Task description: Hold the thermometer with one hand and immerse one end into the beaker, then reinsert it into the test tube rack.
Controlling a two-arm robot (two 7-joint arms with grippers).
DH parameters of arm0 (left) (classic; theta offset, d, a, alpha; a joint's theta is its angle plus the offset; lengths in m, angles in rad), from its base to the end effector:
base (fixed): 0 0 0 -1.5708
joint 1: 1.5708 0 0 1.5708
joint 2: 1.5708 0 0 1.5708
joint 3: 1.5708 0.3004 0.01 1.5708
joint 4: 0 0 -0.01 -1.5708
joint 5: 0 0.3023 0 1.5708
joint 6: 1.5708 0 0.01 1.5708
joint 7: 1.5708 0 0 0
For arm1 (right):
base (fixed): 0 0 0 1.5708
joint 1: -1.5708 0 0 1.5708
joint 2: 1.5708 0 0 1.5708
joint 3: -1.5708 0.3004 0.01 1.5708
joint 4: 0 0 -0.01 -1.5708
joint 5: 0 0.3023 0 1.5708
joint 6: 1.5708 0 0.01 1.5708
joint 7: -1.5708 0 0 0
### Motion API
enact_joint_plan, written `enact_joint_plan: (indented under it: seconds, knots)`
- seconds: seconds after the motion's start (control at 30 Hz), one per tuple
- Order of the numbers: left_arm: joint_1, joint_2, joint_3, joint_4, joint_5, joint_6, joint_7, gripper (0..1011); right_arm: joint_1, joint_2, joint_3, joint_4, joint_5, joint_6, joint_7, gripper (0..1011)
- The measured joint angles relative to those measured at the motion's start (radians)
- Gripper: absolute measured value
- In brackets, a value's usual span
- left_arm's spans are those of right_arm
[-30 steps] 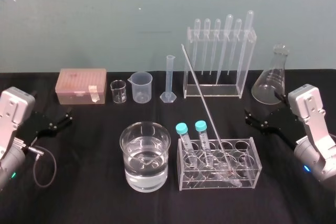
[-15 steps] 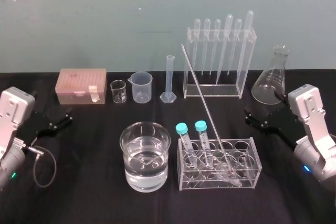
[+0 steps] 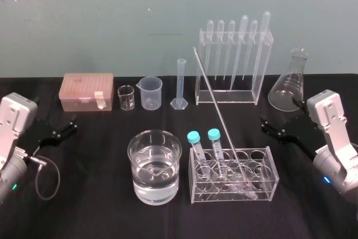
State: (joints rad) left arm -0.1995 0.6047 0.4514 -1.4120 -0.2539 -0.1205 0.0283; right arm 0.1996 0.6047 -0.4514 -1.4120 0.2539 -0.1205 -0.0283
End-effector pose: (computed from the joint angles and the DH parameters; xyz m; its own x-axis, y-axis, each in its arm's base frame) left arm 0.3536 0.0903 -0.3094 0.2923 0.8803 0.3738 -0.9553 0.2873 0.0703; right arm 0.3537 -0.0903 -0.3094 0.2922 -0.8803 0.3738 0.9553 0.2873 -0.0702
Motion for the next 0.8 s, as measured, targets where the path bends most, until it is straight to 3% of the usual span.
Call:
enact_joint_plan:
  seconds: [0.67, 0.8]
  knots:
    - [0.0, 0.0, 0.0, 0.0, 0.0, 0.0, 0.0, 1008, 0.0, 0.0, 0.0, 0.0, 0.0, 0.0, 0.0, 1003]
    - [0.0, 0.0, 0.0, 0.0, 0.0, 0.0, 0.0, 1008, 0.002, 0.003, 0.007, -0.015, 0.014, 0.03, 0.041, 1003]
